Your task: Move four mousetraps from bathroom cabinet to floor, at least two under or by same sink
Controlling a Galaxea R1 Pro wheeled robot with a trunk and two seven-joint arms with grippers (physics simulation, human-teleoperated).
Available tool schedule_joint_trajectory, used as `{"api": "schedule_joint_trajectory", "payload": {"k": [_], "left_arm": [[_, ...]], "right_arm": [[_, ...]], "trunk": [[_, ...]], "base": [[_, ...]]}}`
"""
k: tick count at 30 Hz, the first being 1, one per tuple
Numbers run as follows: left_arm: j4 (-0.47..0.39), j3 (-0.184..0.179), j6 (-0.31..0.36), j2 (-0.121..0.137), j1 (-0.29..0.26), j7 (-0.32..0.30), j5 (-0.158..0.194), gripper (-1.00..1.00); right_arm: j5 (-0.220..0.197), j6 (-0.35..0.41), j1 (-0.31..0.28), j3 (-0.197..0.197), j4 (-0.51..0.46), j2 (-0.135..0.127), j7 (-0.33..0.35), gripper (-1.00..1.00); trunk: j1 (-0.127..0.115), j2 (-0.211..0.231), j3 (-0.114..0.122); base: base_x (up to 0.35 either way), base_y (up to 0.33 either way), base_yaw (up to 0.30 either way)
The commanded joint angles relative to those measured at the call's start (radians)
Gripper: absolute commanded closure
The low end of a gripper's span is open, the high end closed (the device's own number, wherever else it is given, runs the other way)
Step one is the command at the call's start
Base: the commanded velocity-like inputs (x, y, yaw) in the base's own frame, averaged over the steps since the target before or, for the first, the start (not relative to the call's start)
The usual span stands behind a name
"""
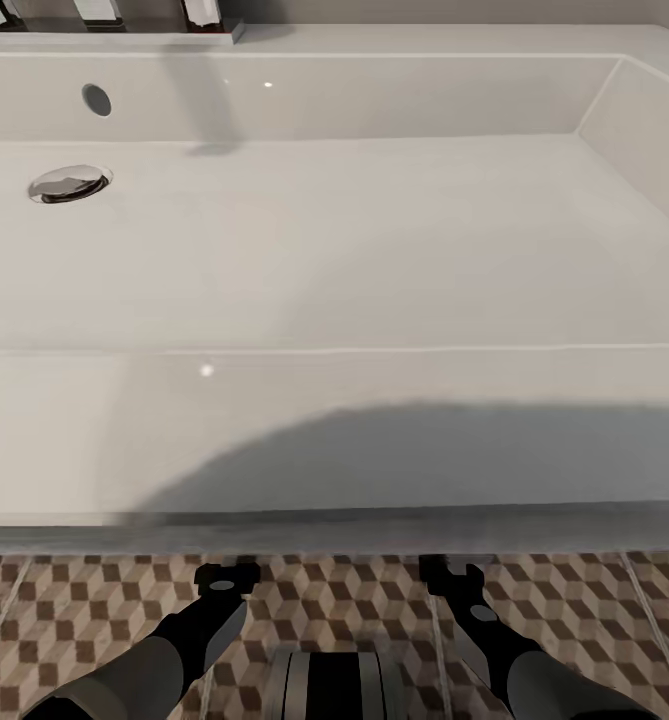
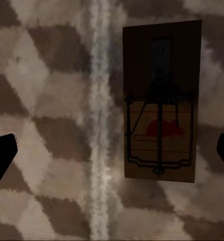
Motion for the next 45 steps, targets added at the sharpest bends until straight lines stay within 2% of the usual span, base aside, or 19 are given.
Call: {"api": "schedule_joint_trajectory", "payload": {"k": [1, 21, 45], "left_arm": [[-0.002, -0.008, 0.006, 0.001, 0.000, 0.007, 0.005, -1.00], [-0.002, -0.006, -0.033, 0.000, 0.000, 0.009, 0.011, -1.00], [-0.002, -0.007, -0.037, 0.000, 0.000, 0.009, 0.011, -1.00]], "right_arm": [[-0.007, -0.004, 0.000, 0.005, 0.001, 0.000, -0.003, -1.00], [-0.007, -0.004, 0.000, 0.005, 0.001, 0.001, -0.003, -1.00], [-0.007, -0.004, 0.000, 0.005, 0.001, 0.002, -0.003, -1.00]], "trunk": [[0.000, 0.000, -0.001], [0.000, 0.000, -0.001], [0.000, 0.000, -0.001]], "base": [[-0.119, 0.035, 0.000], [-0.282, 0.051, 0.000], [-0.343, 0.002, 0.000]]}}
